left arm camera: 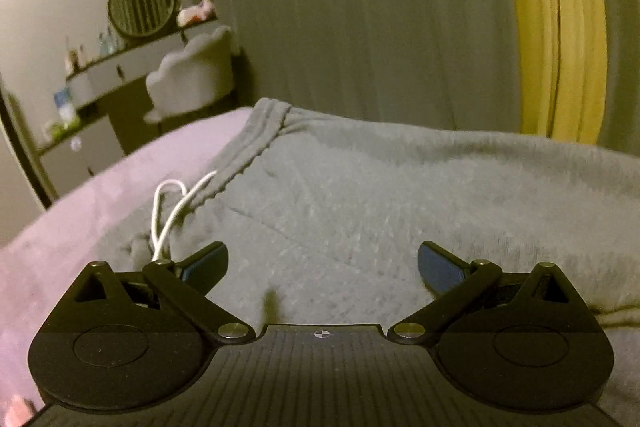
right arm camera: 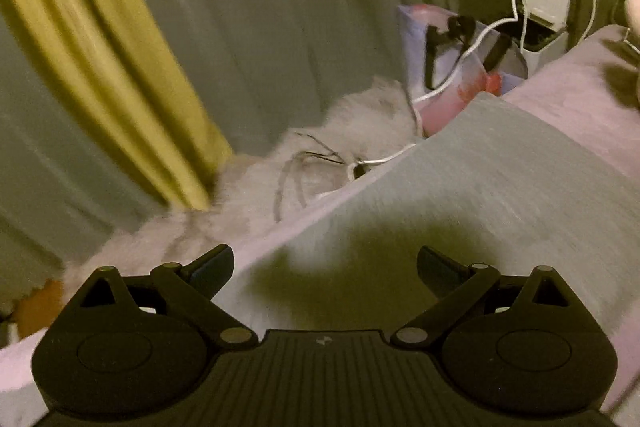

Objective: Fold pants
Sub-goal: 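Move the right tool to the leg hem and close on it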

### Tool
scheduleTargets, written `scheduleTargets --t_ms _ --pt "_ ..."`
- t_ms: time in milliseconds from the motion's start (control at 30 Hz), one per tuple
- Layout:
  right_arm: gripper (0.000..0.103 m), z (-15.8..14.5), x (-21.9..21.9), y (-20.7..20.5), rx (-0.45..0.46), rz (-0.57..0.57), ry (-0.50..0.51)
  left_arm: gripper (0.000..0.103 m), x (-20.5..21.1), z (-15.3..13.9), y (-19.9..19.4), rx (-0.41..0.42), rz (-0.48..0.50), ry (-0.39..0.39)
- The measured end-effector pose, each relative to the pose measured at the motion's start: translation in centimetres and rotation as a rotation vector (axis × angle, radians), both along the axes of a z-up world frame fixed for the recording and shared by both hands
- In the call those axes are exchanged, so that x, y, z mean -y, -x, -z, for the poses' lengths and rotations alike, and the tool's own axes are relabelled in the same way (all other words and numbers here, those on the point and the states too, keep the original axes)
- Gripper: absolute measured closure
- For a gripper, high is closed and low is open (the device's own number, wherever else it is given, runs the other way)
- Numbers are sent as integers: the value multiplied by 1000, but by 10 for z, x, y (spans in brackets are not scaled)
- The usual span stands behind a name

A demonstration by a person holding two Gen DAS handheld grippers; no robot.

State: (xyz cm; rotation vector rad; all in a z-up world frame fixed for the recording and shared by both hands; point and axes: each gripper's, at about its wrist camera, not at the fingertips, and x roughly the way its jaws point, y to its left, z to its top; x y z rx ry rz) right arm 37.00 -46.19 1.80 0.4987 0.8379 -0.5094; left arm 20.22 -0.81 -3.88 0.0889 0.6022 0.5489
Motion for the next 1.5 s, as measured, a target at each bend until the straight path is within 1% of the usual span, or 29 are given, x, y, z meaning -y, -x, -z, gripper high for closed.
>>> scheduleTargets --t_ms 67,133,233,300,333,400,433,467,500,533,567,633,700,733,767,833,867,933,1000,1033,1067,1133,1167,1233,1300,1333,1367,1433,1500 --pt "4 11 7 -21 -36 51 4 0 9 5 -3 -21 7 -42" --pt "4 22 12 -35 -65 101 -4 0 19 10 -5 -64 25 -94" --pt "5 36 16 -48 -132 128 18 0 25 18 -8 -90 53 -128" --pt "5 48 20 -55 -195 131 35 0 24 17 -7 -90 56 -129" --pt "5 53 17 -59 -220 131 62 0 23 17 -7 -85 58 -119" --pt "12 59 10 -64 -257 108 130 0 18 16 -8 -92 58 -86" --pt "21 60 6 -63 -269 97 163 0 15 16 -9 -97 58 -66" --pt "41 58 1 -61 -268 85 193 0 11 16 -10 -100 57 -41" --pt "55 54 -2 -57 -258 68 218 0 8 15 -11 -100 56 -18" --pt "79 49 -4 -53 -254 46 238 0 5 15 -11 -96 57 1" --pt "93 44 -5 -48 -248 17 243 0 3 15 -11 -93 59 16" --pt "95 29 -2 -30 -198 8 211 0 -2 15 -11 -92 70 39" --pt "95 12 3 -1 -126 -1 179 0 -6 14 -10 -90 75 70" --pt "95 1 3 23 -74 -5 158 0 -9 13 -10 -85 74 93" --pt "95 -7 2 43 -47 -17 154 0 -12 13 -11 -82 70 119" --pt "95 -22 -7 99 12 -40 155 0 -17 12 -12 -84 63 180" --pt "96 -26 -12 130 15 -54 149 0 -18 12 -11 -78 61 206" --pt "96 -28 -28 193 6 -77 156 0 -19 10 -8 -66 75 242" --pt "96 -16 -47 250 -61 -99 132 0 -19 7 -5 -53 119 285" --pt "97 -4 -57 279 -98 -109 116 0 -19 5 -3 -48 134 300" --pt "100 7 -64 299 -139 -112 103 0 -19 4 -1 -39 151 314" --pt "100 29 -74 332 -201 -105 126 0 -18 3 3 -34 212 338" --pt "100 32 -77 344 -194 -111 151 0 -19 4 5 -37 244 353" --pt "99 24 -80 352 -159 -138 219 0 -24 8 11 -31 275 388" --pt "88 9 -85 346 -116 -202 324 0 -29 14 19 -17 288 410" --pt "73 3 -90 342 -85 -224 391 0 -32 14 22 -17 292 420" --pt "49 -3 -93 336 -50 -247 462 0 -36 11 24 -26 288 431" --pt "30 -6 -97 323 1 -300 552 0 -42 1 22 -25 260 440" --pt "28 -1 -99 308 15 -362 566 0 -44 -13 11 -52 221 397"
